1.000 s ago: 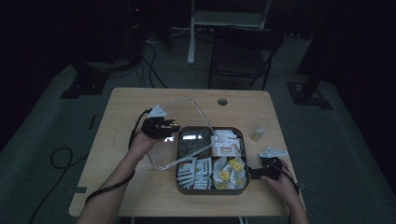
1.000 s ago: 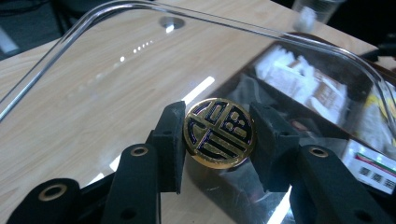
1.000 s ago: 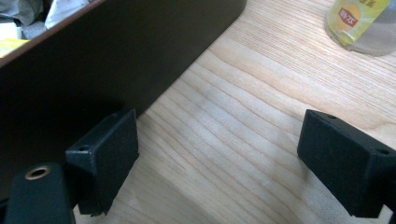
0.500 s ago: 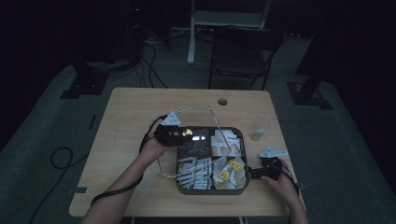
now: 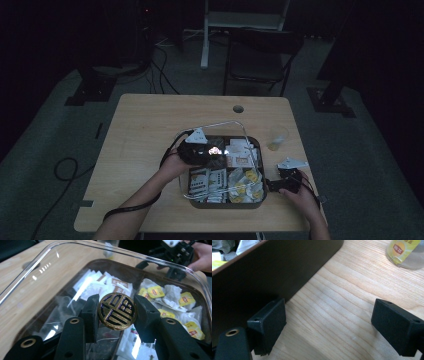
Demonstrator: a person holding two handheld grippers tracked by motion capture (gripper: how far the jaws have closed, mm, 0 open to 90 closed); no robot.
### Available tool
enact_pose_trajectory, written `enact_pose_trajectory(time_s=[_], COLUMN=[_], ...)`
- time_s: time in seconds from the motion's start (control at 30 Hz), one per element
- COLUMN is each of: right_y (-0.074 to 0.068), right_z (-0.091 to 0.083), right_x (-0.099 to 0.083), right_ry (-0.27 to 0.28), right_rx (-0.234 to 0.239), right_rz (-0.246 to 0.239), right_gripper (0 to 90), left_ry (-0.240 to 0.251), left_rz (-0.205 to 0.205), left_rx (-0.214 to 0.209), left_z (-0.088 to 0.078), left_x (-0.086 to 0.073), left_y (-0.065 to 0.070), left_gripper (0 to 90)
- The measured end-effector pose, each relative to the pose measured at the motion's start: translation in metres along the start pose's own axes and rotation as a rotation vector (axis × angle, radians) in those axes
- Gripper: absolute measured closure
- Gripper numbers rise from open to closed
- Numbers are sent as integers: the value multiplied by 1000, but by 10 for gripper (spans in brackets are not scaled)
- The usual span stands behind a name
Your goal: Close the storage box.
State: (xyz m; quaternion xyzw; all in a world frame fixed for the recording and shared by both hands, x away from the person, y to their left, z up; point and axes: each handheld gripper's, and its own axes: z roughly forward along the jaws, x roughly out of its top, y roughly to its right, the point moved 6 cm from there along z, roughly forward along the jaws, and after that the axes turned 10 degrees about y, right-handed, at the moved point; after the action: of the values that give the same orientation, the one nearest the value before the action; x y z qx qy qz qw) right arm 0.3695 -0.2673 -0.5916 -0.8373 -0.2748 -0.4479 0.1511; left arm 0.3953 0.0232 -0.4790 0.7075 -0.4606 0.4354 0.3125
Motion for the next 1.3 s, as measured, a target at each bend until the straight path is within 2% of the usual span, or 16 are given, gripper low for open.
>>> enact_pose_trajectory(time_s=[0.1, 0.27, 0.37, 0.47, 0.57, 0.8, 0.83, 1.07, 1.3], right_y=[0, 0, 0, 0, 0, 0, 0, 0, 0], right_z=[0, 0, 0, 0, 0, 0, 0, 0, 0], right_x=[0, 0, 0, 0, 0, 0, 0, 0, 0], right_ry=[0, 0, 0, 0, 0, 0, 0, -1, 0], right_rx=[0, 0, 0, 0, 0, 0, 0, 1, 0], right_rz=[-1, 0, 0, 0, 0, 0, 0, 0, -2], right_gripper=[120, 120, 121, 120, 120, 121, 120, 121, 121], left_ry=[-10, -37, -50, -71, -82, -105, -103, -117, -119], left_rz=[-1, 19, 28, 48, 45, 43, 34, 39, 37], left_rx=[-34, -59, -90, -103, -118, -137, -145, -156, -164], left_z=[6, 16, 22, 27, 31, 41, 43, 50, 51], left_x=[-2, -5, -7, -8, -9, -12, -12, -14, -15], left_y=[7, 15, 17, 19, 19, 15, 15, 17, 14], left_gripper=[594, 594, 594, 594, 594, 594, 594, 593, 593])
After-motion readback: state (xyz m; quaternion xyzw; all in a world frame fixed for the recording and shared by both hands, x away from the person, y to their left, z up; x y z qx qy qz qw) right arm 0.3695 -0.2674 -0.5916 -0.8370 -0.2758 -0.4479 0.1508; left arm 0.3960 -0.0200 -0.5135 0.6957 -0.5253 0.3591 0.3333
